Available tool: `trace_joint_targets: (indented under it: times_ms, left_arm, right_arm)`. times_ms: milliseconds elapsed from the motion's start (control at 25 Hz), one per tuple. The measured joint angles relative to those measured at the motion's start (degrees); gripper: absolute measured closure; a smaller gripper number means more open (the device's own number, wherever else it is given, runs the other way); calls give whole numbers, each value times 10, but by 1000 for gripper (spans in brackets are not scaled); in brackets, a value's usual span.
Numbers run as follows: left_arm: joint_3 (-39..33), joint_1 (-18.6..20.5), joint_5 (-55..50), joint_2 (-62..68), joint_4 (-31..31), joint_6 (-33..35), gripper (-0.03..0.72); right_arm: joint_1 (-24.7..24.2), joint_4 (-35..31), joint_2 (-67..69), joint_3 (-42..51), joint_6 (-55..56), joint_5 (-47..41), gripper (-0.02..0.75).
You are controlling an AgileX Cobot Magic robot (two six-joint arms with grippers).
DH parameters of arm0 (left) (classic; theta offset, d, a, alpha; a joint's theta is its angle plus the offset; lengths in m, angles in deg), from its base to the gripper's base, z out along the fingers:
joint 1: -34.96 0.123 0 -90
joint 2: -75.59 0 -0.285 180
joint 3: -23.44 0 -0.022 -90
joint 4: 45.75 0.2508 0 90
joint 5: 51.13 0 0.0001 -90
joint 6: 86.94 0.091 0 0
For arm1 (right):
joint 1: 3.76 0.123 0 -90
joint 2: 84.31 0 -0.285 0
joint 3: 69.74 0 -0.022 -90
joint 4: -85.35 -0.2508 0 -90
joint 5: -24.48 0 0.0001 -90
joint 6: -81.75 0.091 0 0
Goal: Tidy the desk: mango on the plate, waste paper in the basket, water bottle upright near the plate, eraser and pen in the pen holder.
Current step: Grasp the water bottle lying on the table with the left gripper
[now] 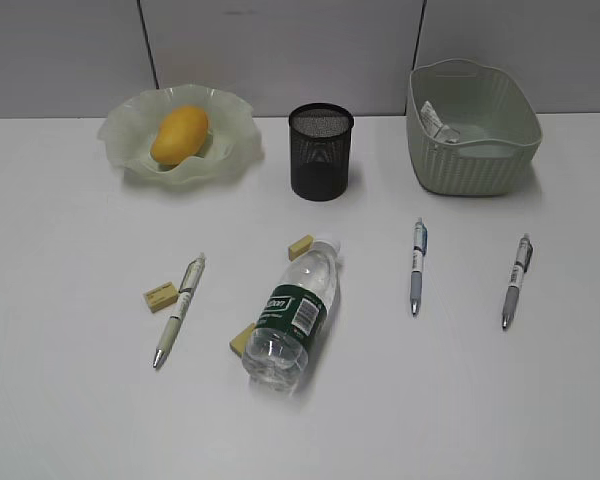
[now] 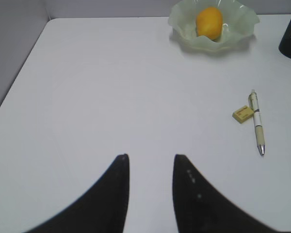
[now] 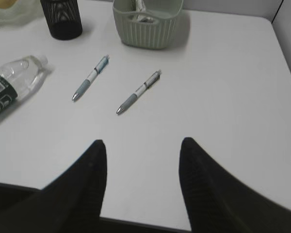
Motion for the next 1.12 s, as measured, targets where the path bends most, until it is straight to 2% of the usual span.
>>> trace_joint_targets:
  times_ms: [120,680,960,1120]
  left_arm:
    - [0,0,0,0,1,0,450]
    - [0,0,0,0,1,0,450]
    - [0,0,0,0,2,0,450]
    - [0,0,0,0,2,0,450]
  right_arm:
    - [0,-19,0,6,-15,-1,344]
    - [-1,-20,0,6,-16,-1,344]
    - [-51,-20,0,6,-3,-1,345]
    - [-55,-20,0,6,-1,-1,345]
